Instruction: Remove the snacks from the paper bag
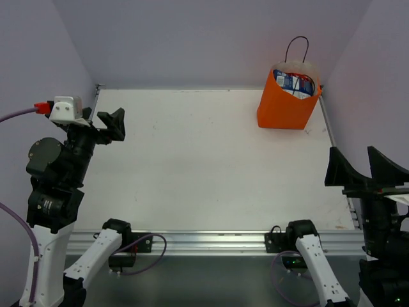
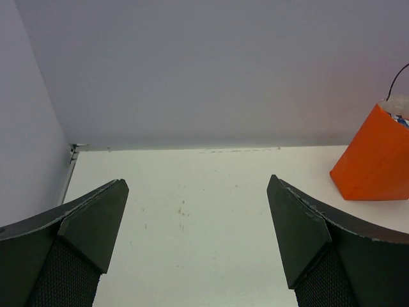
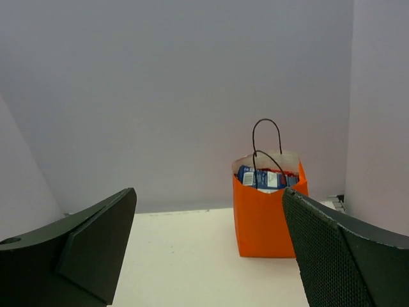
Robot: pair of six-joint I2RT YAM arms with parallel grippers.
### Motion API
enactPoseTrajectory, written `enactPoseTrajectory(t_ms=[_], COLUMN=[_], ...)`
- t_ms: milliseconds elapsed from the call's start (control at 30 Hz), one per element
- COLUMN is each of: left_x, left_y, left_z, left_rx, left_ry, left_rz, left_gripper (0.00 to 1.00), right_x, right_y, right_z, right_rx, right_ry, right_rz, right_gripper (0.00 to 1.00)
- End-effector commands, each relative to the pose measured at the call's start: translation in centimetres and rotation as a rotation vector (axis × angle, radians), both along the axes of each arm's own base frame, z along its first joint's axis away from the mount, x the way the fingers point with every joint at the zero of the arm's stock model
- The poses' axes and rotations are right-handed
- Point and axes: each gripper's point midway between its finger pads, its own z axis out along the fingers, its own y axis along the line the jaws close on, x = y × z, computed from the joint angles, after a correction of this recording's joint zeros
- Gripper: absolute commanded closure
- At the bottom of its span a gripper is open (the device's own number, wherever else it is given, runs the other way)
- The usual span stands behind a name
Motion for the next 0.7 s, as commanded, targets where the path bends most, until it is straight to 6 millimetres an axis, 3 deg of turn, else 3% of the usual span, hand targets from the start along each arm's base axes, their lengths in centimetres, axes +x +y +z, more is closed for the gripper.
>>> enactPoseTrajectory(t_ms=[0,67,300,333,400,433,500,533,633,667], left_x=[0.8,1.4,3.2,3.4,3.8,4.0,4.3,4.4,4.7,4.8], left_y=[-0.7,-1.3,-2.9,-3.4,-3.7,-3.8,-3.9,-4.1,-4.4,-4.5], left_z=[-0.5,-1.4,-4.1,-4.5,-5.3,-5.5,-6.2,-6.5,-7.4,-7.6], left_rx=[-0.011,-0.012,-0.027,-0.028,-0.031,-0.033,-0.030,-0.030,-0.030,-0.030], left_ry=[0.016,0.042,0.108,0.121,0.139,0.144,0.159,0.167,0.187,0.191], left_rz=[-0.026,-0.047,-0.109,-0.130,-0.139,-0.142,-0.146,-0.152,-0.162,-0.167], left_gripper=[0.00,0.00,0.00,0.00,0.00,0.00,0.00,0.00,0.00,0.00], right_x=[3.0,4.4,12.4,14.6,16.9,19.5,21.6,24.2,27.9,30.4], right_y=[0.1,0.3,2.9,3.2,3.4,3.7,4.3,4.3,4.8,5.1], right_z=[-2.0,-3.1,-6.7,-7.6,-7.6,-8.5,-7.8,-8.0,-8.2,-9.0], right_rx=[0.030,0.030,0.033,0.039,0.039,0.031,0.013,0.006,-0.025,-0.056], right_ry=[0.130,0.194,0.421,0.468,0.489,0.532,0.544,0.581,0.600,0.625], right_rz=[-0.009,-0.003,0.079,0.079,0.078,0.075,0.096,0.080,0.081,0.089], right_gripper=[0.01,0.01,0.01,0.01,0.01,0.01,0.01,0.01,0.01,0.01])
